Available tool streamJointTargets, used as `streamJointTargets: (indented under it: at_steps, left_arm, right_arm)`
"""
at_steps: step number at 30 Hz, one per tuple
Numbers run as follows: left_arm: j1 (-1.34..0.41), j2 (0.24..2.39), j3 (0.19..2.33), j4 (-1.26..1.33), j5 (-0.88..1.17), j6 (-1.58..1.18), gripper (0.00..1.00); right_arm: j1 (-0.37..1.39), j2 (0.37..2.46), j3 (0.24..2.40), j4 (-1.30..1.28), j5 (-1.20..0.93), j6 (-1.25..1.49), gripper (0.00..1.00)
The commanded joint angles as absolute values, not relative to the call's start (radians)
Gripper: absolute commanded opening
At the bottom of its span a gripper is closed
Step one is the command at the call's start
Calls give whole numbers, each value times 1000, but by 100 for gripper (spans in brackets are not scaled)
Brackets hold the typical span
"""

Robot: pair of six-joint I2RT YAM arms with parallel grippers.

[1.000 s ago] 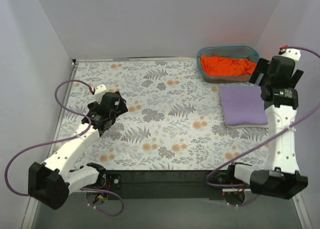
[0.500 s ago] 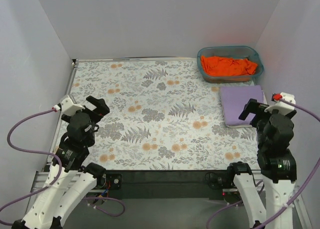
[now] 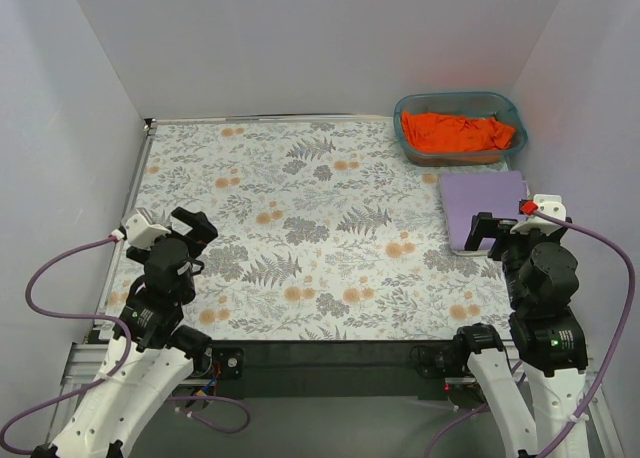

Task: Fold and stack the t-shirts
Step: Neatly place the folded tshirt to the corner

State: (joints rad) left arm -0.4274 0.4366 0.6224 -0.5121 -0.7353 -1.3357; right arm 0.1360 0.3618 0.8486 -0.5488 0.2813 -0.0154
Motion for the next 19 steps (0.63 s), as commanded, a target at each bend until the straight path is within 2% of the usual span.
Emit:
streamJointTargets:
  at_steps: [1, 19]
  left_arm:
    - [-428, 440, 627, -494, -792, -1354, 98]
    - [-426, 506, 607, -350, -759, -1333, 98]
  right_arm:
    - [155, 353, 839, -485, 267, -32, 98]
    - [179, 391, 842, -437, 235, -67, 98]
